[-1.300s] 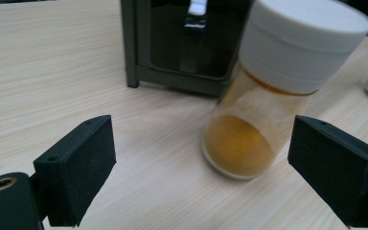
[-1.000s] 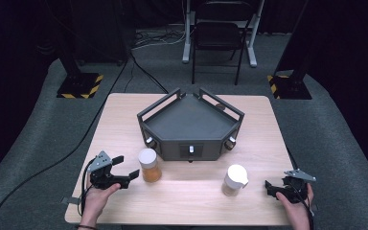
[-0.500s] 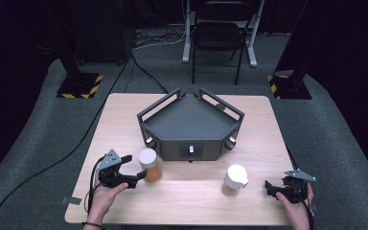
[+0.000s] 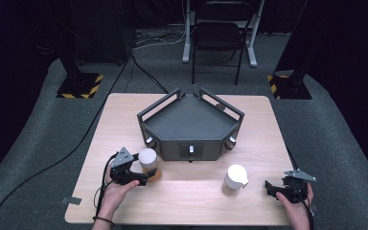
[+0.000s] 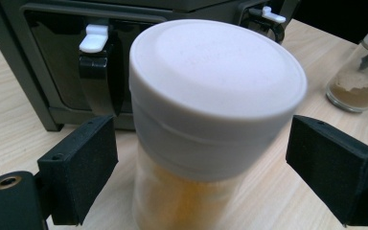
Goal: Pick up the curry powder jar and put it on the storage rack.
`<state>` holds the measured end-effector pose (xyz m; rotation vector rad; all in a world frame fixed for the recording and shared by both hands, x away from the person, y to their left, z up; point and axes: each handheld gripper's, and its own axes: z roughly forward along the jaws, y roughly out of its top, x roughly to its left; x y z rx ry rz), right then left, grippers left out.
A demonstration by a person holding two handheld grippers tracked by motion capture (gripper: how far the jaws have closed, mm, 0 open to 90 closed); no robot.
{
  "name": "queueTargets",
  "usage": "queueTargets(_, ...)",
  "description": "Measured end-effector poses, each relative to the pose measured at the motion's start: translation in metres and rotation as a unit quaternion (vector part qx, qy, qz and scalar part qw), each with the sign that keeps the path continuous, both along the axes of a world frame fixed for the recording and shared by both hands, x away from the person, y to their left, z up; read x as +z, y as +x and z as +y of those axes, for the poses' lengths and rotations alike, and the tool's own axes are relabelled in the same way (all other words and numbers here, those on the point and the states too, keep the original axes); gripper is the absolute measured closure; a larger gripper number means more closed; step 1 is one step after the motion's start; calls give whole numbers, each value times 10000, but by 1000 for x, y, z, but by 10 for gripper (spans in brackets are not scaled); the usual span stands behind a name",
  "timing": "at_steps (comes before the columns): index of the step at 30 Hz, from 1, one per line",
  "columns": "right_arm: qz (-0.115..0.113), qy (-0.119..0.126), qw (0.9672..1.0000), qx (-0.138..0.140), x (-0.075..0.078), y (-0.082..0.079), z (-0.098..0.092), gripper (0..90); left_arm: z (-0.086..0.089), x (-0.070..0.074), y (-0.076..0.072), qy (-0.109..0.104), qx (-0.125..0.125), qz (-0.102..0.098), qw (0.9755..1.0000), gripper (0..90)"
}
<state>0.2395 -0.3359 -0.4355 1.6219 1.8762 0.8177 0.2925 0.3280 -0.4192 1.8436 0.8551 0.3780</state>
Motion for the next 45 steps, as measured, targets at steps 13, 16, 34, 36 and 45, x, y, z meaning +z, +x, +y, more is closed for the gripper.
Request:
queueTargets(13, 1, -1, 10000, 9, 0, 0, 0, 0, -16, -16, 9, -176, 150, -72, 9997, 149)
queueTargets(16, 1, -1, 10000, 9, 0, 0, 0, 0, -21, -20, 9, -206, 189, -113, 9995, 166)
queueTargets(34, 0, -2, 10000, 39, 0, 0, -1, 0, -32, -25, 3, 71, 262, -555, 9981, 361)
queueTargets(36, 1, -2, 10000, 41, 0, 0, -1, 0, -32, -26, 3, 69, 282, -556, 9980, 362)
queueTargets(45, 1, -1, 10000, 45, 0, 0, -1, 0, -28, -20, -1, -49, 336, -587, 9977, 364)
